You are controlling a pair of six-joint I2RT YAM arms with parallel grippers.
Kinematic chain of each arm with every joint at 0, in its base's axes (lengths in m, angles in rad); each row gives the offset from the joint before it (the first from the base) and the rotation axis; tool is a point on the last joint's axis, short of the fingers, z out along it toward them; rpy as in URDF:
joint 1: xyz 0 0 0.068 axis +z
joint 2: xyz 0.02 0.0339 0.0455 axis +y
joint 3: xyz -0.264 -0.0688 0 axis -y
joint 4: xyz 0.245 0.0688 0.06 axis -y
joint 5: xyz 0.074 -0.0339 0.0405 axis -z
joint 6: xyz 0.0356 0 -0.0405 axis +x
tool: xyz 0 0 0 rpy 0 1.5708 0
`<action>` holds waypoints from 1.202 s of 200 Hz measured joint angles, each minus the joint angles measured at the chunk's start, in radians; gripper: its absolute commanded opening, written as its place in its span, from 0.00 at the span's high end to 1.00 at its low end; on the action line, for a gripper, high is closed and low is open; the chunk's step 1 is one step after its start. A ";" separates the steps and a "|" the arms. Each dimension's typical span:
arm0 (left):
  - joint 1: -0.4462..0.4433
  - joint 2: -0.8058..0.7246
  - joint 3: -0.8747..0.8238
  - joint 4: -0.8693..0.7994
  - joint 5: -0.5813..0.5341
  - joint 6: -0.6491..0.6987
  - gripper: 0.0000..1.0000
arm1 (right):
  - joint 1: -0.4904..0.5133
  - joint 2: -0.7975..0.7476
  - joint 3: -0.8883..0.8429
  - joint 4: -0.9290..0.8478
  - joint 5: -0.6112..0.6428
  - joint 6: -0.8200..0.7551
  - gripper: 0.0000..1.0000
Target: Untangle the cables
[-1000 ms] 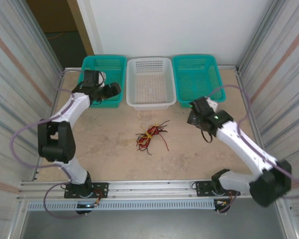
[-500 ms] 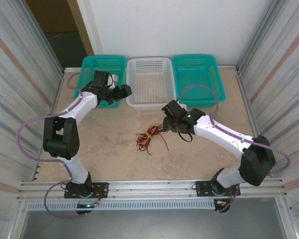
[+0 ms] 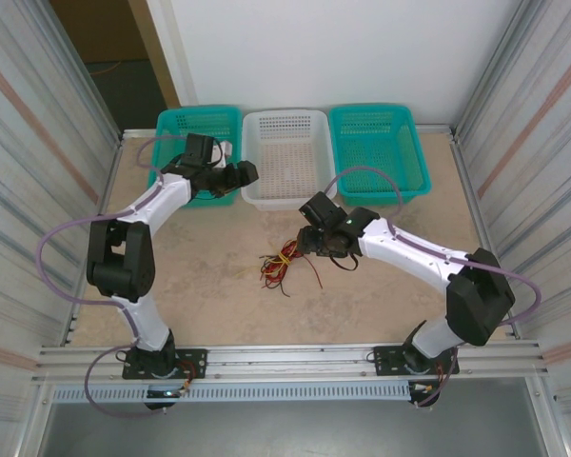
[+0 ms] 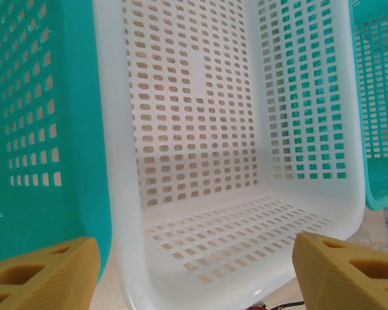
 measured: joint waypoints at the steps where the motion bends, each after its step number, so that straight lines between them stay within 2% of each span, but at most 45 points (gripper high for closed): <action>1: 0.000 0.000 0.000 0.000 0.000 0.000 0.22 | 0.000 0.000 0.000 0.000 0.000 0.000 0.35; 67: -0.005 -0.012 -0.014 -0.006 0.000 -0.002 0.21 | 0.004 0.024 0.034 0.027 -0.046 -0.015 0.35; 114: -0.014 -0.064 -0.006 -0.099 -0.050 0.022 0.20 | 0.006 0.070 0.099 0.029 -0.071 -0.034 0.45; 142: -0.032 -0.185 -0.003 -0.130 -0.083 0.061 0.20 | -0.005 0.130 0.140 0.027 -0.079 -0.050 0.51; 168: -0.100 -0.346 -0.031 -0.123 -0.095 0.111 0.21 | -0.035 0.198 0.161 0.027 -0.104 -0.055 0.56; 196: -0.167 -0.518 -0.160 -0.079 -0.069 0.120 0.23 | -0.074 0.264 0.174 0.029 -0.132 -0.068 0.54; 240: -0.175 -0.647 -0.410 -0.029 -0.058 0.042 0.24 | -0.085 0.352 0.212 0.045 -0.170 -0.084 0.45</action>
